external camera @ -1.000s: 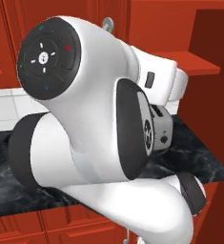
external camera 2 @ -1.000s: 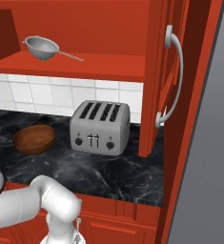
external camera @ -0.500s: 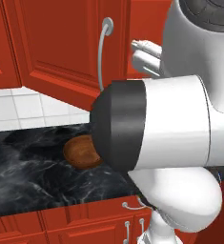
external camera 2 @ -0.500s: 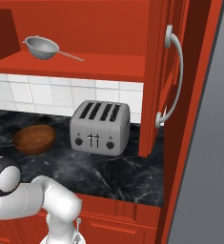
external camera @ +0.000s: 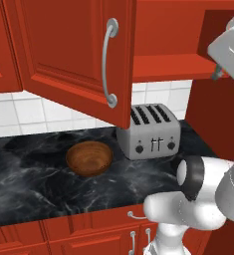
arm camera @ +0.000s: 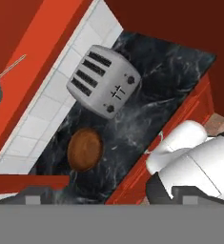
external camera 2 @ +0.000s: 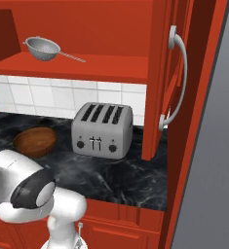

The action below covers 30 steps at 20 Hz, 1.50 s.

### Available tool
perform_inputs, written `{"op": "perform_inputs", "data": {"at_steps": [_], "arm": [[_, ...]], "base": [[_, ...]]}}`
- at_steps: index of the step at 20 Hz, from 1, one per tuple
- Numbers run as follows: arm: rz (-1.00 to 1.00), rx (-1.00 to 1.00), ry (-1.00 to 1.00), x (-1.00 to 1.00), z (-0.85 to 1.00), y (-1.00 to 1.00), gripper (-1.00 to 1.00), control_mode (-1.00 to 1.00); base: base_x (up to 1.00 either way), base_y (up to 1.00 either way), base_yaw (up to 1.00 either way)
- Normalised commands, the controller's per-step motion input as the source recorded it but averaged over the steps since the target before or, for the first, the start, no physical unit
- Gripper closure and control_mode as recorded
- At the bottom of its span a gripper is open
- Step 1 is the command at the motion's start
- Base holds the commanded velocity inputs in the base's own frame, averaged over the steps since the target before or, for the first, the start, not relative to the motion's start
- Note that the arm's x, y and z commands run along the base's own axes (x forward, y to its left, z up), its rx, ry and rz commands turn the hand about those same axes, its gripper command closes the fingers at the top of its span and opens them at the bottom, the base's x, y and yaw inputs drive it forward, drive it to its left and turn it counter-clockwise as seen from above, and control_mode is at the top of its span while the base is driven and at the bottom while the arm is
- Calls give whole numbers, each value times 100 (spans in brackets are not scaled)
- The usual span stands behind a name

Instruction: Open the cabinet and setup a tea strainer by placing it in the bowl upright.

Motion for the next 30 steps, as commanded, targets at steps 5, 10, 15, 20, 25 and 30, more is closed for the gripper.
{"op": "perform_inputs", "data": {"at_steps": [5,10,15,20,25,30], "arm": [[3,50,31,5,-32,-9,-100,-100],[0,25,51,4,-6,0,-100,-100],[0,25,25,27,-16,27,-100,-100],[0,17,1,53,2,42,-100,-100],[0,9,-1,60,0,53,-100,-100],[0,-1,-12,59,-17,35,-100,-100]], "base": [[0,0,0],[0,0,0],[0,0,0],[0,0,0],[0,0,0],[0,0,0]]}}
